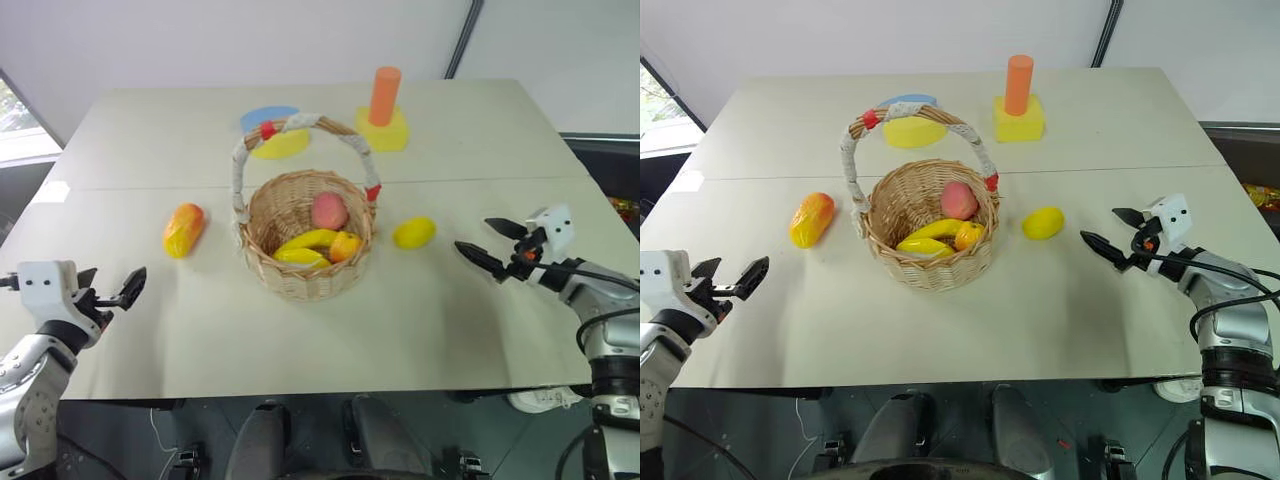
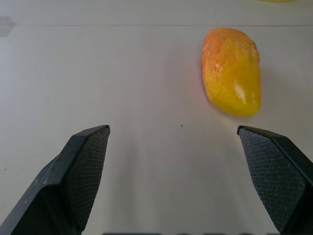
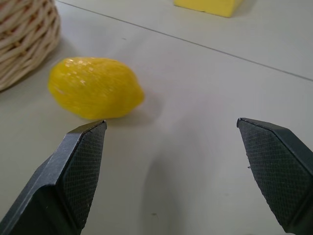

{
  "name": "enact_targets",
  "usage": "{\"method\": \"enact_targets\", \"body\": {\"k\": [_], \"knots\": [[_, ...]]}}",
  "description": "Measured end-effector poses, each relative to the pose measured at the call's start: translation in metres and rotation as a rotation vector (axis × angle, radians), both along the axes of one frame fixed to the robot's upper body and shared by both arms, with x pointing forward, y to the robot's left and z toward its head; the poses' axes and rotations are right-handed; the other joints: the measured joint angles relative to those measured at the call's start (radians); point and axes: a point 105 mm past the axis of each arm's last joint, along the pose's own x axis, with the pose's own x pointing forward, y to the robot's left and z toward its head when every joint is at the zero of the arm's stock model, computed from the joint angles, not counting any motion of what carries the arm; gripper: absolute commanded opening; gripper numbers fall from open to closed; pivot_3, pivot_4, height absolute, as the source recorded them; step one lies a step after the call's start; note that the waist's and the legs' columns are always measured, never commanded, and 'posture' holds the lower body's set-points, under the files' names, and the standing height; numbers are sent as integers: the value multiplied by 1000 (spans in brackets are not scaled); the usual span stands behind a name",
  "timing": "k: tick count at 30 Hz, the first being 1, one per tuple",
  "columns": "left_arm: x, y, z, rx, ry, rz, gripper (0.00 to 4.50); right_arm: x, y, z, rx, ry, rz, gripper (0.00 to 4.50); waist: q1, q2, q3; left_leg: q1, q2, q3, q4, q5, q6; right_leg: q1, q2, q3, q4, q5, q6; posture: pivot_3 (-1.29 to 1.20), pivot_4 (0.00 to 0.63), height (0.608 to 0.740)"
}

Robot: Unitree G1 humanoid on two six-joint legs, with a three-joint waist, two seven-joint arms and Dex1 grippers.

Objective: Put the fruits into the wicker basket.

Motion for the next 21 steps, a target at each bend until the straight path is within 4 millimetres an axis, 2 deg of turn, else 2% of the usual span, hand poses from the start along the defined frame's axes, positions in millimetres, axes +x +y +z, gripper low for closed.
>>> {"method": "enact_targets", "body": {"k": [9, 13, 16, 21], "knots": [[7, -1, 7, -7, -19, 2, 4500, -6, 8, 4, -11, 2, 22, 4462, -2, 0, 0, 0, 0, 0, 0, 0, 0, 0, 0, 0, 0, 0, 0, 0, 150, 740], [17, -10, 8, -10, -5, -18, 4500, -6, 11, 10, 0, -12, 21, 4462, 1, 0, 0, 0, 0, 0, 0, 0, 0, 0, 0, 0, 0, 0, 0, 0, 150, 740], [34, -18, 19, 34, -1, -25, 4500, -7, 17, 19, 21, -32, 39, 4462, 4, 0, 0, 0, 0, -1, 0, 0, 0, 0, 0, -1, 0, 0, 0, 0, 150, 740], [75, -39, 41, 51, 17, -28, 4500, -19, 34, 55, 122, -68, 123, 4462, 2, 0, 0, -1, -1, -1, 0, 0, 0, 0, 0, -1, 0, 0, 0, 0, 150, 740]]}}
